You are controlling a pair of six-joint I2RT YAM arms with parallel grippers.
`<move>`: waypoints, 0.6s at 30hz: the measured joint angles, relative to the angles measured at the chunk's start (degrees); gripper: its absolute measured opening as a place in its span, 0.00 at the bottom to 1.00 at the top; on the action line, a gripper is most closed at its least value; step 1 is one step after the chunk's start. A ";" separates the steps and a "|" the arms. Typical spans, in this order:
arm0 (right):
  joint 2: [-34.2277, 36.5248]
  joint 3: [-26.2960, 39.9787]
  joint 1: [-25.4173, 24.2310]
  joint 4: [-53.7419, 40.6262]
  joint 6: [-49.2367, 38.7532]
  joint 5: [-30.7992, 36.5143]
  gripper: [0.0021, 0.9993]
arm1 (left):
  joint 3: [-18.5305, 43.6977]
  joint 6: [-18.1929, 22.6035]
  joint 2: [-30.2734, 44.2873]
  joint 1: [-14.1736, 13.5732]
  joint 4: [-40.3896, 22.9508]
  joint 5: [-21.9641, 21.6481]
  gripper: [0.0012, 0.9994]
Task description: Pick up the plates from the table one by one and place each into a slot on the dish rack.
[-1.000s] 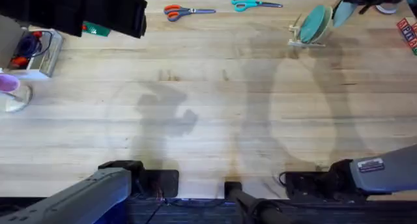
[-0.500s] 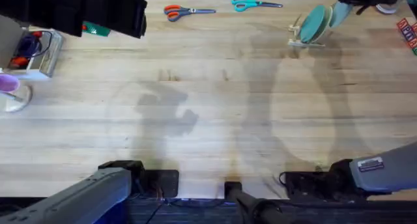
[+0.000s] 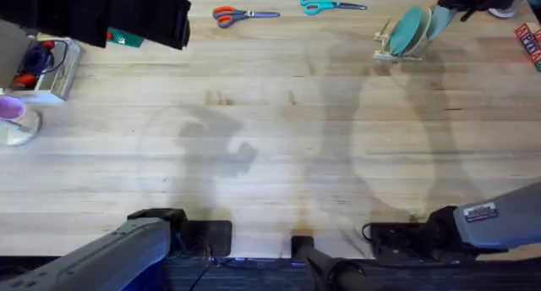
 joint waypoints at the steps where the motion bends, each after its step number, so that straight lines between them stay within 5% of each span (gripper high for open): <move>1: 0.07 0.00 -0.02 0.03 0.00 0.00 0.03 | 0.00 0.01 0.00 0.00 -0.01 0.00 0.99; 18: 2.36 0.00 -0.22 1.58 -0.88 -1.74 0.03 | 0.00 0.00 0.02 0.00 0.00 0.00 0.99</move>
